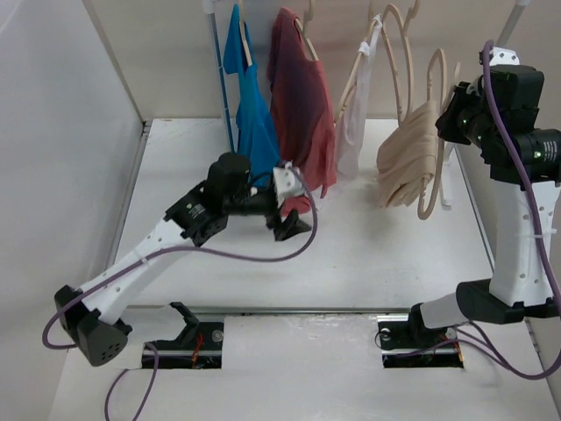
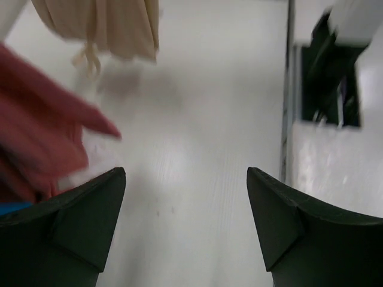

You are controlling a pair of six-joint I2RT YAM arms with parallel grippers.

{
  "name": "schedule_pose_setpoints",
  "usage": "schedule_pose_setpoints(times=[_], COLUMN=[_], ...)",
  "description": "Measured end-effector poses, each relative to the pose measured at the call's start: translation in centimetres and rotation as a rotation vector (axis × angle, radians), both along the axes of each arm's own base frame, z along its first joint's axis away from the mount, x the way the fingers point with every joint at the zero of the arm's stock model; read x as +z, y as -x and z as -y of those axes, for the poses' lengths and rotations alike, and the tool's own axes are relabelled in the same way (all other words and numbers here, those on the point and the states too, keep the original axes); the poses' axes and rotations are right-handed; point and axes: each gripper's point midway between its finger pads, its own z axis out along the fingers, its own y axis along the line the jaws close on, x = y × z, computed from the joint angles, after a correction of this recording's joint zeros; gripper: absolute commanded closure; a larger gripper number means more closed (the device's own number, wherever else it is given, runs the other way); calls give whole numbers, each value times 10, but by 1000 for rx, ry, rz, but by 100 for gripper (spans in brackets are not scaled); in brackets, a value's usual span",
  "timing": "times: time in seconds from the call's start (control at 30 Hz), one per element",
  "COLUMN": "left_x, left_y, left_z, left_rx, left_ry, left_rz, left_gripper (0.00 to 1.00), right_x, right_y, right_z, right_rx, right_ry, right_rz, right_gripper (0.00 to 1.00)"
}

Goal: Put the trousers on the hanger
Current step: Place the hanger at the clothesline.

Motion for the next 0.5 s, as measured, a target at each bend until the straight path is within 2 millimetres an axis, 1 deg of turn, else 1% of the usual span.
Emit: schedule_pose_setpoints(times=[0.1, 0.2, 0.27, 0.3, 0.33, 0.37, 0.43, 0.5], left_x=[65, 121, 151, 163, 170, 170, 161, 149], left_y=[-8, -7, -3, -1, 2, 5, 14, 19], left_z=[43, 94, 132, 150, 167, 181, 200, 213], left_rx=[-42, -144, -225, -264, -296, -322, -358, -368], left_ry=[191, 317, 372, 396, 418, 429, 431, 422], left_rz=[-89, -175, -216, -237, -260, -293, -367, -429], left_gripper=[12, 6, 1, 1, 1, 1, 1, 1], right_x=[-2, -10, -16, -18, -19, -20, -21, -21], right_y=[5, 14, 19, 21, 22, 22, 23, 24], right_z=[1, 0, -1, -3, -4, -5, -6, -7], right_rx=[-26, -43, -49, -50, -48, -47, -44, -43], right_ry=[-34, -70, -95, -108, -116, -124, -139, -147], right_rz=[13, 9, 0, 0, 1, 3, 8, 12], right_gripper=[100, 100, 100, 100, 100, 100, 100, 100])
